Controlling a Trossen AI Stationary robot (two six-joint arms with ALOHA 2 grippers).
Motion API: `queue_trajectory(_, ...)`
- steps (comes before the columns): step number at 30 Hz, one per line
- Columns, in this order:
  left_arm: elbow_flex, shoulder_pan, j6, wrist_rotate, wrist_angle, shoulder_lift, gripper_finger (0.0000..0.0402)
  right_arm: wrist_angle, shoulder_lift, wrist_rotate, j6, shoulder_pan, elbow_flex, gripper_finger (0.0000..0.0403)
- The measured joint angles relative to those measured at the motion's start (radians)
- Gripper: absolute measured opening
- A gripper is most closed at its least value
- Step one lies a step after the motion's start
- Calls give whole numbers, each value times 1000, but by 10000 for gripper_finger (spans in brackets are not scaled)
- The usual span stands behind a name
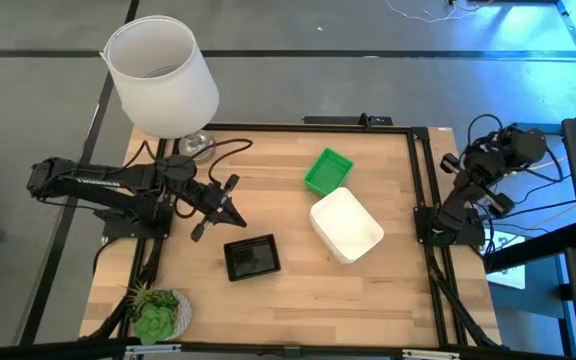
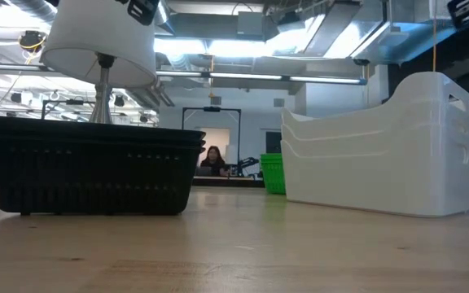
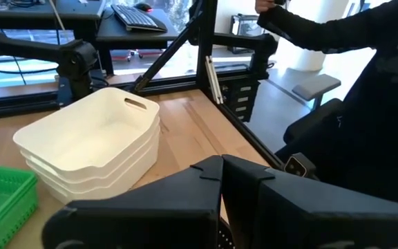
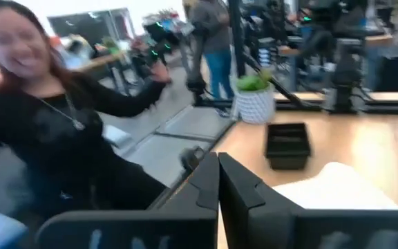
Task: Stack baskets by color
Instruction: Return to Home Position
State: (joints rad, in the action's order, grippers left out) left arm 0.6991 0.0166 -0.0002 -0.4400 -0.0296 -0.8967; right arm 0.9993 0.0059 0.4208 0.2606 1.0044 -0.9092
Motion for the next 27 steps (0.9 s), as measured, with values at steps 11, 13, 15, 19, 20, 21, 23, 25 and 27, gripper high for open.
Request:
queue_trajectory(11, 0, 0, 2, 3, -9, 0, 0, -115, 1, -426, -22, -264, 76, 0)
queue_trajectory(13, 0, 0, 2, 3, -11, 0, 0, -141, 1, -431, -40, -307, 109, 0)
queue_trajectory(15, 0, 0, 2, 4, -11, 0, 0, -202, 1, -414, -87, -338, 151, 0)
queue_trajectory(19, 0, 0, 5, 10, -10, 0, 0, -355, 2, -353, -185, -371, 265, 0)
queue_trajectory(20, 0, 0, 10, 17, -10, 0, 0, -383, 4, -349, -186, -374, 292, 0)
queue_trajectory(21, 0, 0, 14, 27, -10, 0, 0, -423, 5, -344, -189, -375, 319, 0)
queue_trajectory(23, 0, 0, 20, 35, -13, 0, 0, -499, 10, -337, -192, -376, 368, 0)
queue_trajectory(25, 0, 0, 31, 35, -17, 0, 0, -557, 11, -334, -196, -376, 414, 0)
queue_trajectory(27, 0, 0, 37, 35, -17, 0, 0, -586, 13, -316, -189, -375, 463, 0)
